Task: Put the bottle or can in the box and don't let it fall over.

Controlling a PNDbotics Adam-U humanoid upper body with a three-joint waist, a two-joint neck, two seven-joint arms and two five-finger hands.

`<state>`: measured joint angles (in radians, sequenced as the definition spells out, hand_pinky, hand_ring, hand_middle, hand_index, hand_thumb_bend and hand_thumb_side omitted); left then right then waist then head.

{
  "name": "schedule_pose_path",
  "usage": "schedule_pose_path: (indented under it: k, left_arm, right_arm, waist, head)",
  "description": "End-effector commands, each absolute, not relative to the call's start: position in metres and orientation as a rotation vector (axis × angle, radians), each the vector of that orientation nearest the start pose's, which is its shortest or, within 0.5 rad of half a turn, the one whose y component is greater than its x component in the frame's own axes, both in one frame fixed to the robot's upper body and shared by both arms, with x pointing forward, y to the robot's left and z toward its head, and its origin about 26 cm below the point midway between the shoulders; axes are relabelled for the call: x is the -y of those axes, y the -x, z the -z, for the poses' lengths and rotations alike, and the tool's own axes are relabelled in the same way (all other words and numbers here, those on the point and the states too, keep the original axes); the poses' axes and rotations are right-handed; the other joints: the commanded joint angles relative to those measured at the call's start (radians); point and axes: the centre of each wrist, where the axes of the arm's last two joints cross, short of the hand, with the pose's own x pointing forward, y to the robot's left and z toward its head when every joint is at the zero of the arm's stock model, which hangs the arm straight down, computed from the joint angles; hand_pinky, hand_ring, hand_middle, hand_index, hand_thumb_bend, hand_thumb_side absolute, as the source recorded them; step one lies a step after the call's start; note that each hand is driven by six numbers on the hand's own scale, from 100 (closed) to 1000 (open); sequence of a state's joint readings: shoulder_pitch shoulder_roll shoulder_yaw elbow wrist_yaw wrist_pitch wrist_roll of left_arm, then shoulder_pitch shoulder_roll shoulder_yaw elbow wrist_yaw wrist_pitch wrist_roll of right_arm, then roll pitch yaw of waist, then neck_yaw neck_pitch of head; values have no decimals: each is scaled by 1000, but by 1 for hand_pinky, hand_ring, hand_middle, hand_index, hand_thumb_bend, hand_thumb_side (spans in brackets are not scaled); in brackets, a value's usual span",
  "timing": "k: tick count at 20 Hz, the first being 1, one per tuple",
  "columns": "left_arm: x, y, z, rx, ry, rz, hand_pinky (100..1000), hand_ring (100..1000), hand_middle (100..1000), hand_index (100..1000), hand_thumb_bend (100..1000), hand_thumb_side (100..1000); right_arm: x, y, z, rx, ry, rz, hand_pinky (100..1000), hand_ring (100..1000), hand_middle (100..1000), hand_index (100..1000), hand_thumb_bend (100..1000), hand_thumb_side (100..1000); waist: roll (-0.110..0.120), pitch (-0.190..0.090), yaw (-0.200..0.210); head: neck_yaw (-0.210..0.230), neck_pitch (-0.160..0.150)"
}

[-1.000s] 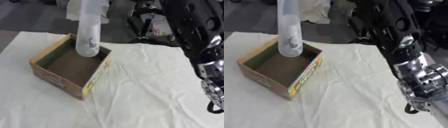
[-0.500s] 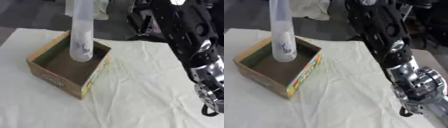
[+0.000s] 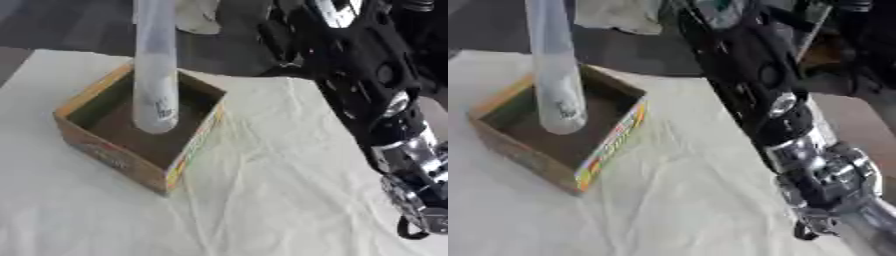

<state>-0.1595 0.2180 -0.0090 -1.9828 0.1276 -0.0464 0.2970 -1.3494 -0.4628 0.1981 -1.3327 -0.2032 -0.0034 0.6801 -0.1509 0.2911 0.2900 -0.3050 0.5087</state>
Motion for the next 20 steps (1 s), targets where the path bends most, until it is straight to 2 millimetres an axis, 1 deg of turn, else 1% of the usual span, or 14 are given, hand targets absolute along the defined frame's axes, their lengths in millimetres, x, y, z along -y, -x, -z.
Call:
schedule_pose_path:
  k: [1, 7, 10, 13, 20]
  left_arm:
    - [-253, -286, -156, 2203, -115, -136, 806, 453, 632, 718, 161, 807]
    - [-252, -286, -156, 2203, -113, -138, 806, 453, 632, 718, 162, 808]
    - [-252, -286, -156, 2203, -110, -137, 806, 452, 631, 718, 162, 808]
    - [-252, -286, -157, 2204, -108, -139, 806, 452, 631, 718, 159, 815]
    - [-251, -286, -156, 2204, -105, -139, 806, 451, 631, 718, 161, 808]
  right_arm:
    - [164, -392, -450, -2957, 242, 1979, 818, 299, 461, 555, 100, 106]
    - [162, -392, -444, -2944, 216, 1976, 816, 301, 461, 555, 100, 103]
    - [161, -391, -442, -2928, 213, 1978, 815, 321, 466, 559, 100, 100]
    - [160, -391, -437, -2916, 219, 1968, 818, 340, 472, 565, 100, 100]
    - [160, -394, -426, -2893, 233, 1993, 823, 349, 485, 569, 100, 100]
  waist:
    - [7, -12, 2]
    - [5, -8, 2]
    - [5, -8, 1]
    - [6, -6, 0]
    - [8, -1, -1]
  head:
    - [5, -9]
    - [10, -10]
    - [9, -12]
    - [9, -14]
    - [11, -16]
